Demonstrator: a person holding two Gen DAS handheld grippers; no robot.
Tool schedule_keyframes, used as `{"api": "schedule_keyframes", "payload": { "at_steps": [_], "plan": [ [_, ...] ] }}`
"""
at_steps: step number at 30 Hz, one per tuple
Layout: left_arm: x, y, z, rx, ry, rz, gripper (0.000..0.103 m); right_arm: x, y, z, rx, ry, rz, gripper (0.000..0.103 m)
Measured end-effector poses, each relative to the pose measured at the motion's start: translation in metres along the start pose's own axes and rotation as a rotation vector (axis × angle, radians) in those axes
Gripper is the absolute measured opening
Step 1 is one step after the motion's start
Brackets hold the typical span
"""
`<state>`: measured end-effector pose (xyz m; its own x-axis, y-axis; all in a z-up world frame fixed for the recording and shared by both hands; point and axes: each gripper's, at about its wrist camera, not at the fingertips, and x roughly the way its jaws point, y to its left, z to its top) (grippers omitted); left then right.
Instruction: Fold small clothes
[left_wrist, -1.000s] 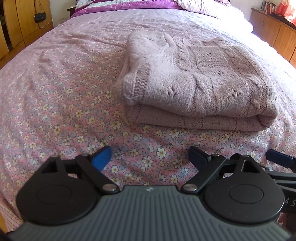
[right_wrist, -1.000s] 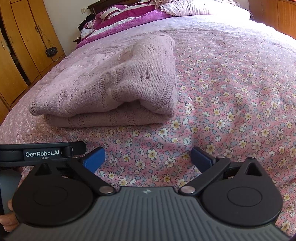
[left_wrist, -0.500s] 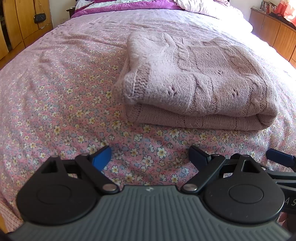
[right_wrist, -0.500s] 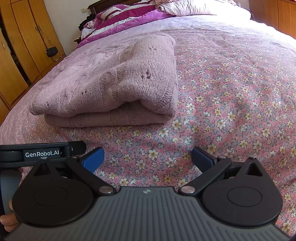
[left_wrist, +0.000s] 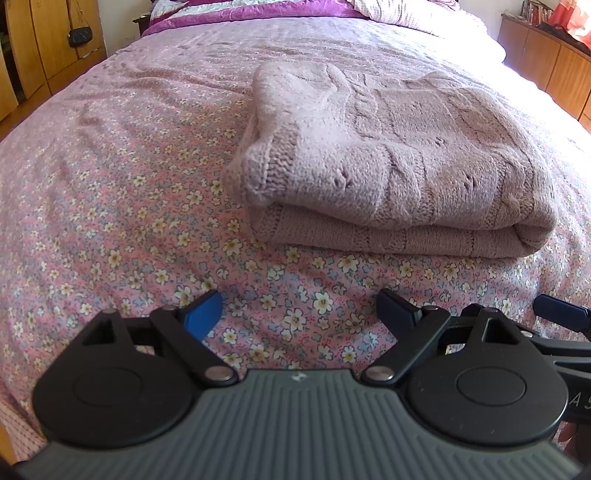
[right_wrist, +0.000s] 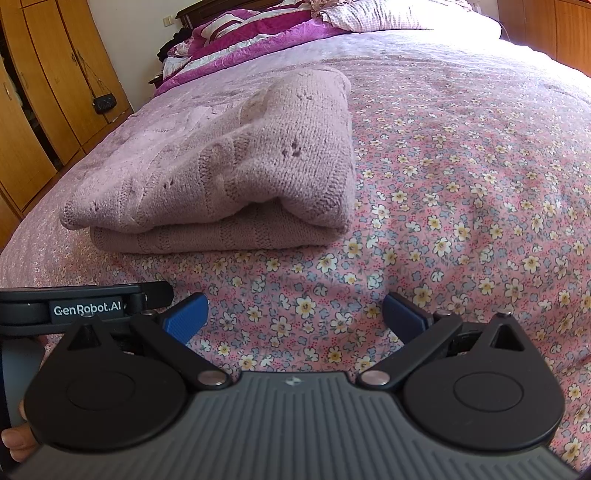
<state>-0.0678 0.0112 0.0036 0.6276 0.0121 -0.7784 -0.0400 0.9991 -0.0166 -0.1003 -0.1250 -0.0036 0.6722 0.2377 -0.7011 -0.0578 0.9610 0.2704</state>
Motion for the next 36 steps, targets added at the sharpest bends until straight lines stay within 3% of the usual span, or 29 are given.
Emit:
{"api": "schedule_keyframes", "payload": {
  "at_steps": [36],
  "plan": [
    [0.0024, 0.0009, -0.0004, -0.002, 0.002, -0.002, 0.092, 0.0038, -0.0037, -0.0002, 0.000, -0.002, 0.003, 0.103]
  ]
}}
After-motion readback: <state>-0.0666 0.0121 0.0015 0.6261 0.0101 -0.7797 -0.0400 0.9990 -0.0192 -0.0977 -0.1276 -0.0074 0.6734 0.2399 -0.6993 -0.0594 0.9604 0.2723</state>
